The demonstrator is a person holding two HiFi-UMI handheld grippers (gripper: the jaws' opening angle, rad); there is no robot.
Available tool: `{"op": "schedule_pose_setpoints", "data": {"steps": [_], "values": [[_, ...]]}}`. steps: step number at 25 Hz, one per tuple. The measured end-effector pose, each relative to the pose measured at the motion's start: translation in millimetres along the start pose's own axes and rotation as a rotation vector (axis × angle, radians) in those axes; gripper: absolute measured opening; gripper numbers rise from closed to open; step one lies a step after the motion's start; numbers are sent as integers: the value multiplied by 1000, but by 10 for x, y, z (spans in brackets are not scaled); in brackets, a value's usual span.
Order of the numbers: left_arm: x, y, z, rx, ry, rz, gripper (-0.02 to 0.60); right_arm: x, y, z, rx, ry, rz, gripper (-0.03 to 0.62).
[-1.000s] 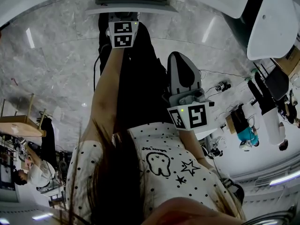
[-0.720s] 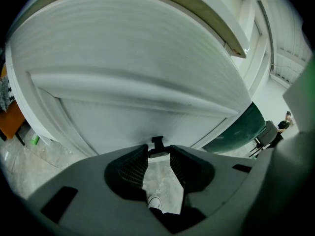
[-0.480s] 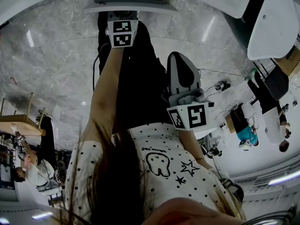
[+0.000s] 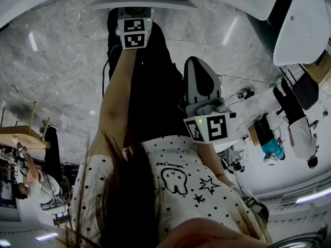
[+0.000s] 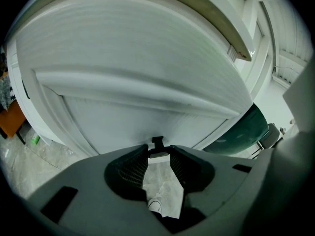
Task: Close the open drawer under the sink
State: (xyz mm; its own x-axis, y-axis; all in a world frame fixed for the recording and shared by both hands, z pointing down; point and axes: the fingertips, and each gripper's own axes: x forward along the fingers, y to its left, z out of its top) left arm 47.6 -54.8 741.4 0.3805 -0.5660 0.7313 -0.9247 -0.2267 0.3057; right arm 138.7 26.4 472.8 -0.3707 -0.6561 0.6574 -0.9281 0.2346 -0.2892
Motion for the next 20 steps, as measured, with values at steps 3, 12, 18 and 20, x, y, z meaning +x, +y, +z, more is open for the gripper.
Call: {"op": "schedule_pose_setpoints", "data": {"steps": [3, 12, 18, 20], "values": [[40, 15, 62, -2, -9, 0, 141, 11, -11, 13, 1, 0, -1, 14], [107, 32, 127, -5, -22, 3, 141, 30, -35, -10, 6, 2, -3, 14], [140, 49, 185, -2, -28, 3, 141, 31, -35, -23, 8, 5, -5, 14], [145, 61, 202, -3, -30, 5, 141, 38, -30, -18, 9, 5, -5, 14]]}}
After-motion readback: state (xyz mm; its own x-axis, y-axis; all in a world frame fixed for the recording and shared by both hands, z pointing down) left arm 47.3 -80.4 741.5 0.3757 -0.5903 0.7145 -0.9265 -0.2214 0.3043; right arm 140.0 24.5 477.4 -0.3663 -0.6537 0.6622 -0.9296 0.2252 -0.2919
